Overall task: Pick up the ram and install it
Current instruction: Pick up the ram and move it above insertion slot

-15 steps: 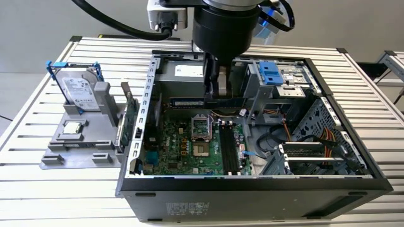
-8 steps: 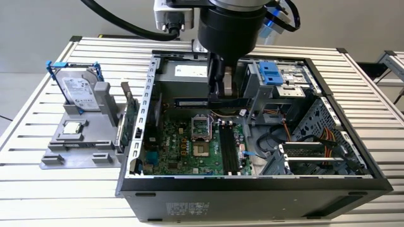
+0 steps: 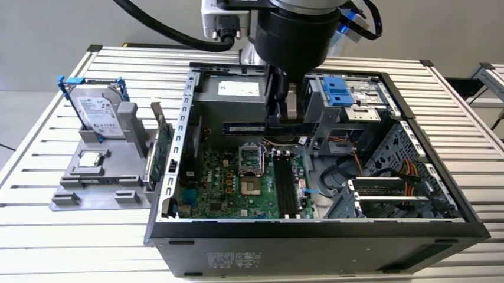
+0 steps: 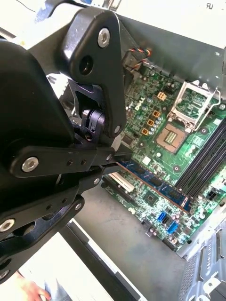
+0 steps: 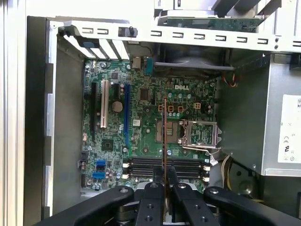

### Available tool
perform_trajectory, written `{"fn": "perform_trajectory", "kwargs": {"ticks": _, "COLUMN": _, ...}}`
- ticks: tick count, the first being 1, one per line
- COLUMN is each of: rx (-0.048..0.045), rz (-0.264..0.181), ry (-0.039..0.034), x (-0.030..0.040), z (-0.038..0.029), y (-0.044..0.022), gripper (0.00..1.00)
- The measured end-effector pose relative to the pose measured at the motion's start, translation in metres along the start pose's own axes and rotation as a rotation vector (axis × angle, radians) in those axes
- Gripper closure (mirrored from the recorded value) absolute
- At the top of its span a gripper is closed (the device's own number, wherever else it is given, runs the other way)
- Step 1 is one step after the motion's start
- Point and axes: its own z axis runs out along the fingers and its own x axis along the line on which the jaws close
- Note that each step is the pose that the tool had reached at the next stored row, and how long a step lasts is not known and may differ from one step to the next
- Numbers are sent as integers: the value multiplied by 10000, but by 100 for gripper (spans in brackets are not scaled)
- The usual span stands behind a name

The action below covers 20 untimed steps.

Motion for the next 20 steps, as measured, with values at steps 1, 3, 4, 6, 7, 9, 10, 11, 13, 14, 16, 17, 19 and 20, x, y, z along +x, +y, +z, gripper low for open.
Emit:
{"fn": "perform_trajectory", "kwargs": {"ticks": 1, "rx": 1, "rz": 0, "ry": -1, "x": 0, "z": 0, "y": -8, "gripper": 100}}
{"fn": "perform_trajectory", "kwargs": {"ticks": 3, "rx": 0, "rz": 0, "ry": -1, "x": 0, "z": 0, "y": -23, "gripper": 100}}
{"fn": "perform_trajectory", "kwargs": {"ticks": 4, "rx": 0, "rz": 0, "ry": -1, "x": 1, "z": 0, "y": -29, "gripper": 100}}
{"fn": "perform_trajectory", "kwargs": {"ticks": 6, "rx": 0, "rz": 2, "ry": 0, "x": 1, "z": 0, "y": -39, "gripper": 100}}
{"fn": "perform_trajectory", "kwargs": {"ticks": 7, "rx": 0, "rz": 5, "ry": 0, "x": 1, "z": -1, "y": -44, "gripper": 100}}
{"fn": "perform_trajectory", "kwargs": {"ticks": 9, "rx": 0, "rz": 7, "ry": -1, "x": 1, "z": -1, "y": -52, "gripper": 100}}
{"fn": "perform_trajectory", "kwargs": {"ticks": 10, "rx": 1, "rz": 8, "ry": -1, "x": 1, "z": -1, "y": -55, "gripper": 100}}
{"fn": "perform_trajectory", "kwargs": {"ticks": 11, "rx": 1, "rz": 9, "ry": -1, "x": 1, "z": -1, "y": -56, "gripper": 100}}
{"fn": "perform_trajectory", "kwargs": {"ticks": 13, "rx": 1, "rz": 9, "ry": 0, "x": 1, "z": -1, "y": -58, "gripper": 100}}
{"fn": "perform_trajectory", "kwargs": {"ticks": 14, "rx": 0, "rz": 10, "ry": 0, "x": 1, "z": -1, "y": -58, "gripper": 100}}
{"fn": "perform_trajectory", "kwargs": {"ticks": 16, "rx": 0, "rz": 17, "ry": -1, "x": -4, "z": -1, "y": -59, "gripper": 100}}
{"fn": "perform_trajectory", "kwargs": {"ticks": 17, "rx": 1, "rz": 24, "ry": -1, "x": -10, "z": 0, "y": -59, "gripper": 100}}
{"fn": "perform_trajectory", "kwargs": {"ticks": 19, "rx": 1, "rz": 41, "ry": -1, "x": -22, "z": 0, "y": -58, "gripper": 100}}
{"fn": "perform_trajectory", "kwargs": {"ticks": 20, "rx": 1, "rz": 53, "ry": -1, "x": -30, "z": 0, "y": -59, "gripper": 100}}
